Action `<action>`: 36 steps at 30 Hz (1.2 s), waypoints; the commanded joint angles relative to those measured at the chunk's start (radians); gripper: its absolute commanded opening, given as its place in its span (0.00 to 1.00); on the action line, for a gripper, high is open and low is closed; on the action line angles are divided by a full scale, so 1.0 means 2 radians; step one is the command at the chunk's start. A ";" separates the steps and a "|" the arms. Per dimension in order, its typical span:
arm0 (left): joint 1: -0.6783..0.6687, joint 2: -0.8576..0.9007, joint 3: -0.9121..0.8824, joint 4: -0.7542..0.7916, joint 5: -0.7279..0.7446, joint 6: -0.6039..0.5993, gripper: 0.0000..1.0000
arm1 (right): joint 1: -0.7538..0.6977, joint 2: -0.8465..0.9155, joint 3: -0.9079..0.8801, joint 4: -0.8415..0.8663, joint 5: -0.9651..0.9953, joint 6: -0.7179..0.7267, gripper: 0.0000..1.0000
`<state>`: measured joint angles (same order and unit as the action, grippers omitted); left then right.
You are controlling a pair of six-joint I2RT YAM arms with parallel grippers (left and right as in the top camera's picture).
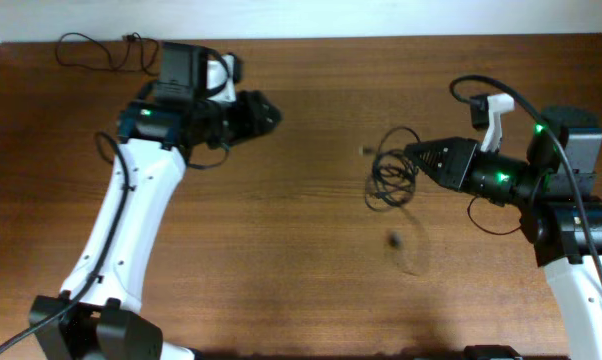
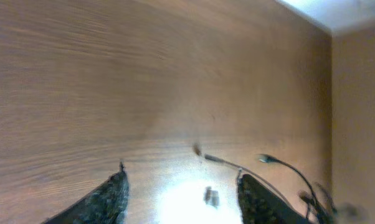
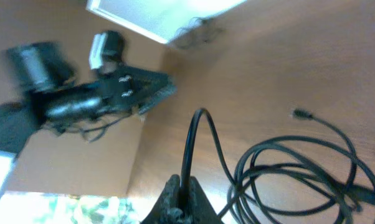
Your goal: Untangle cables
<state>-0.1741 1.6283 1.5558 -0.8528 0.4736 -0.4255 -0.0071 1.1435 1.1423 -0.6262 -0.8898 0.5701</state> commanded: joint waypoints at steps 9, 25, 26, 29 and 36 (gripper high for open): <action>-0.119 -0.008 -0.001 0.006 0.119 0.212 0.82 | 0.000 0.002 0.005 -0.007 0.057 0.061 0.04; -0.197 0.056 -0.001 0.142 0.120 0.228 0.46 | 0.000 0.005 0.005 -0.022 -0.017 0.059 0.04; -0.197 0.056 -0.001 0.144 0.119 0.228 0.37 | 0.000 0.005 0.005 -0.022 -0.017 0.059 0.04; -0.197 0.056 -0.001 0.144 0.119 0.228 0.03 | 0.000 0.005 0.005 -0.029 0.006 0.050 0.04; -0.196 0.034 0.016 0.151 0.121 0.179 0.00 | 0.000 0.014 0.005 -0.155 0.241 0.040 0.54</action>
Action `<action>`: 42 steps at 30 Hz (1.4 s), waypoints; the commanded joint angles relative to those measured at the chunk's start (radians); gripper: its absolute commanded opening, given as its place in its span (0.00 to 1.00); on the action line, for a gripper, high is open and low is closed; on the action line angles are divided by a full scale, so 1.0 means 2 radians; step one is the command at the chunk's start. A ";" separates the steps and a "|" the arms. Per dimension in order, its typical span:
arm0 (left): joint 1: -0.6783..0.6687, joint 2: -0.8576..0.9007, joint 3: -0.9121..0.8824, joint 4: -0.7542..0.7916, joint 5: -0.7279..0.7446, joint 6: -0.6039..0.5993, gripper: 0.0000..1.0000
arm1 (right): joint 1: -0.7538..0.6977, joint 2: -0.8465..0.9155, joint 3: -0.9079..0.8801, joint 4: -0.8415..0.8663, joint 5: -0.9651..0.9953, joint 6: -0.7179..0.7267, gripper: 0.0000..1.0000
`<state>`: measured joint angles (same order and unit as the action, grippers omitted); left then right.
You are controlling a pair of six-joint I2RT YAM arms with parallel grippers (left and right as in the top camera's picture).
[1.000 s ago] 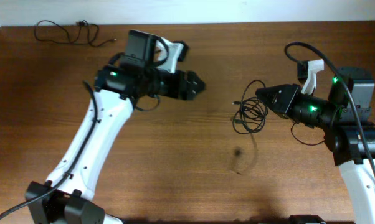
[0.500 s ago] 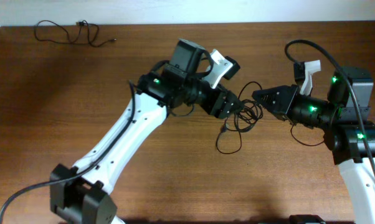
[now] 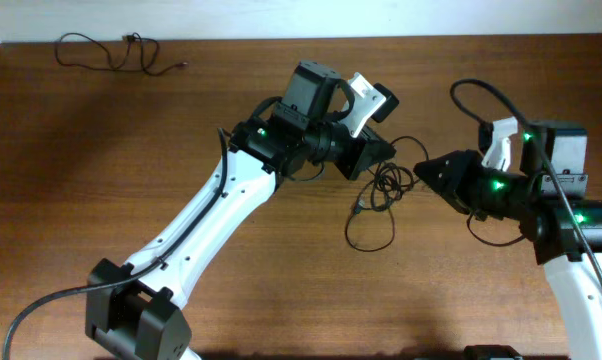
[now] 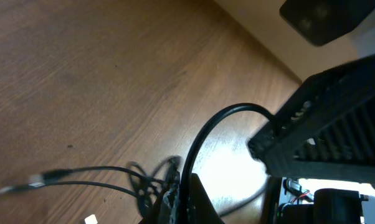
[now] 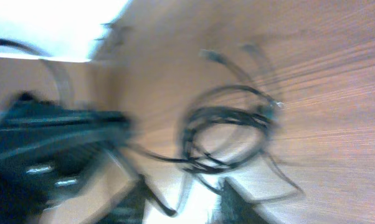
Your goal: Untangle cables
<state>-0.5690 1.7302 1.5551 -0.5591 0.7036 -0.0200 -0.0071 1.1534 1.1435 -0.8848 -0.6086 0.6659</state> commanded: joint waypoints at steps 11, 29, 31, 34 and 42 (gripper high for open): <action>0.001 -0.045 0.021 0.130 0.050 -0.249 0.00 | 0.001 0.052 0.004 -0.017 -0.012 -0.058 0.65; 0.105 -0.045 0.021 0.496 0.274 -0.587 0.00 | 0.047 0.164 0.003 0.058 0.041 -0.054 0.64; 0.144 -0.045 0.021 0.490 0.289 -0.586 0.00 | 0.023 0.162 0.004 0.047 0.039 -0.054 0.64; 0.188 -0.045 0.020 0.402 0.303 -0.551 0.00 | -0.031 0.144 0.004 0.036 -0.038 -0.061 0.64; 0.145 -0.045 0.020 0.266 0.228 -0.476 0.00 | -0.001 0.113 0.004 0.160 -0.277 -0.118 0.71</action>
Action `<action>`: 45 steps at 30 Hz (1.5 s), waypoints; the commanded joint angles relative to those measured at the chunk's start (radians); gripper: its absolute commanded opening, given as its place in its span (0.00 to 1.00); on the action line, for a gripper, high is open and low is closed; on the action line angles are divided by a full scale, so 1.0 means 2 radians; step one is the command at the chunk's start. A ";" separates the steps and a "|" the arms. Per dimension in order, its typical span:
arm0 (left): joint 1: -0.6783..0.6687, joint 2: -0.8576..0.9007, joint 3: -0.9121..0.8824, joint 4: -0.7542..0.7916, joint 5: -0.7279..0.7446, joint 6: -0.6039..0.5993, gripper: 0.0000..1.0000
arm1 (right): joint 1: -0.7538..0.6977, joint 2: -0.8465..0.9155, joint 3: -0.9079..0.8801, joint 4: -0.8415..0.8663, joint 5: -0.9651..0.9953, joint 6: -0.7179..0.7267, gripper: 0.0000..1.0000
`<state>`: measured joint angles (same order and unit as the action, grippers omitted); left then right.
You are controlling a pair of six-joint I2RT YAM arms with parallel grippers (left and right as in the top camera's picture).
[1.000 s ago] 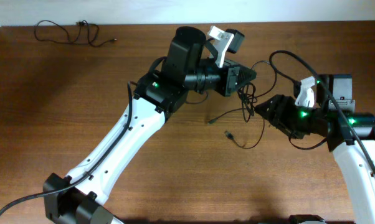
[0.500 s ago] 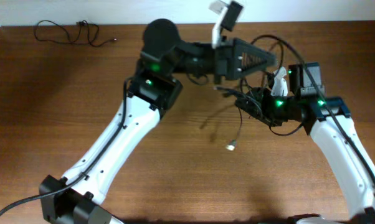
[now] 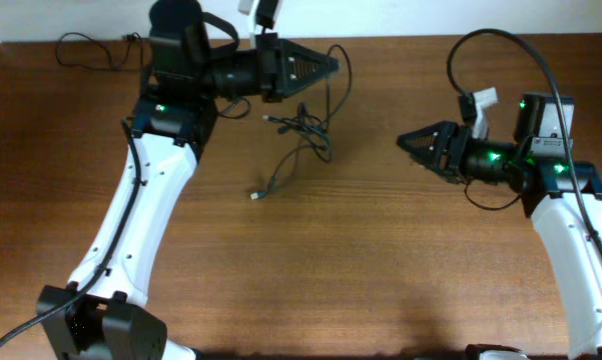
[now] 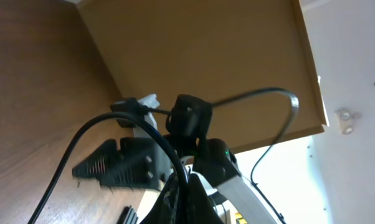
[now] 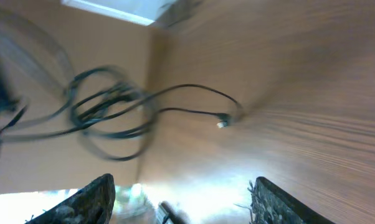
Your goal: Untangle cables
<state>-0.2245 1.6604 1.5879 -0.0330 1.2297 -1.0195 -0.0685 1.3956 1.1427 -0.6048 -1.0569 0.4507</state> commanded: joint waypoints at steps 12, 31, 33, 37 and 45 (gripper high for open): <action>-0.068 -0.010 0.004 0.163 -0.056 -0.097 0.00 | 0.132 -0.006 0.004 0.062 0.144 0.056 0.77; -0.032 -0.010 0.004 0.214 -0.015 -0.187 0.00 | 0.085 -0.069 0.004 0.057 0.062 0.045 0.77; -0.032 -0.010 0.004 0.206 -0.023 -0.187 0.00 | 0.092 -0.078 0.004 0.059 0.063 0.027 0.79; -0.032 -0.010 0.004 0.206 -0.024 -0.187 0.00 | 0.115 -0.080 0.004 0.081 0.065 0.026 0.79; -0.032 -0.010 0.004 0.206 -0.032 -0.188 0.00 | 0.219 -0.080 0.004 0.070 0.360 -0.029 0.78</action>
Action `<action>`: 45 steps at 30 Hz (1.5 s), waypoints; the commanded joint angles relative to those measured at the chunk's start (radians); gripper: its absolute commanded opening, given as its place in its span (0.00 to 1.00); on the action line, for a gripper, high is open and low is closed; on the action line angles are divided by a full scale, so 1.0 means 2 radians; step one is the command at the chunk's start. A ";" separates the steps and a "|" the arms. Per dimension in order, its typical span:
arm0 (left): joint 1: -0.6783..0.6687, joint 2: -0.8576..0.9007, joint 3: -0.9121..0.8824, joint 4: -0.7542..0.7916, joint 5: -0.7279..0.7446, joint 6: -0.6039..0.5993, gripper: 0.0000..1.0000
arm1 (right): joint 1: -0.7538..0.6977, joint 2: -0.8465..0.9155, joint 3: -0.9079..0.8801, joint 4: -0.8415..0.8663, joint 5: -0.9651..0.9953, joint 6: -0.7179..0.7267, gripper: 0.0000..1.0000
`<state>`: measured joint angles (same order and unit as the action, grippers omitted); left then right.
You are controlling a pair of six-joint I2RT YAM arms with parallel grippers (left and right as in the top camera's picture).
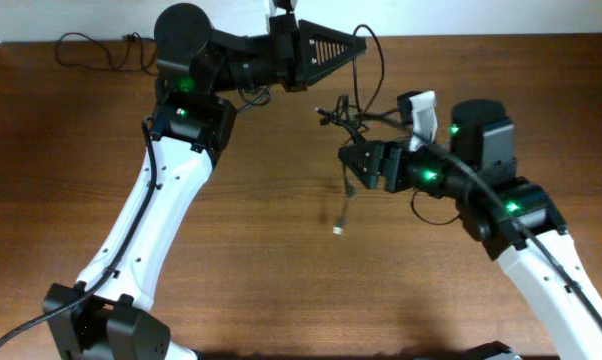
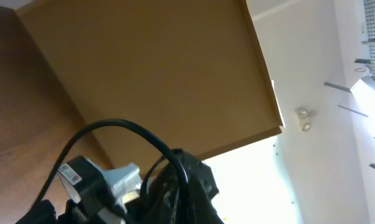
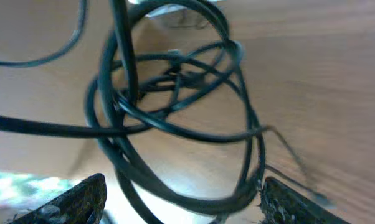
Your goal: Untangle cables
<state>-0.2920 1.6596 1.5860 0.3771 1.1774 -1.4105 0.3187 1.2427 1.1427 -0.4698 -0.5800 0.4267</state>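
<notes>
A tangled black cable [image 1: 349,122] hangs in the air from my left gripper [image 1: 359,45], which is raised over the table's back and shut on a loop of it [image 2: 113,126]. One plug end [image 1: 338,230] dangles low over the wood. In the left wrist view the jaws [image 2: 182,208] are pinched on the cable. My right gripper [image 1: 347,166] is open right at the hanging tangle. The right wrist view shows the loops [image 3: 175,93] filling the gap between its spread fingers [image 3: 81,199], with the gripper [image 3: 182,200] not closed on them.
A second thin black cable [image 1: 101,50] lies spread at the table's [image 1: 231,280] back left corner. Both arms reach over the back middle of the wooden table, close to each other.
My left gripper has moved to the right with the cable still in it. My right gripper has moved left from the right side to the hanging tangle, its open fingers now around the loops.
First my right gripper held the tangle near the table's right middle and my left was open at the back left. Then my left was shut on the cable beside my opened right. It then held the cable up at the back, and my right has now joined it.
</notes>
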 commanded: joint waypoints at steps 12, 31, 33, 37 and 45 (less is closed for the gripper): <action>0.002 -0.009 0.005 -0.022 0.006 0.008 0.00 | 0.039 -0.004 0.004 -0.027 0.351 0.139 0.08; 0.002 -0.009 0.005 -0.197 -0.133 0.008 0.00 | 0.040 -0.043 0.004 -0.003 0.108 -0.028 0.58; 0.002 -0.010 0.005 -0.197 -0.127 -0.004 0.00 | 0.040 -0.037 0.004 -0.008 0.136 -0.028 0.58; 0.002 -0.010 0.005 -0.197 -0.114 -0.073 0.00 | 0.040 -0.026 0.004 -0.008 0.175 -0.028 0.58; -0.010 -0.010 0.005 -0.170 -0.112 -0.114 0.00 | 0.040 0.030 0.004 0.029 0.209 -0.026 0.56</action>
<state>-0.3012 1.6588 1.5879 0.0193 0.9386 -1.5986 0.3946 1.2778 1.1427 -0.4435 -0.2016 0.3809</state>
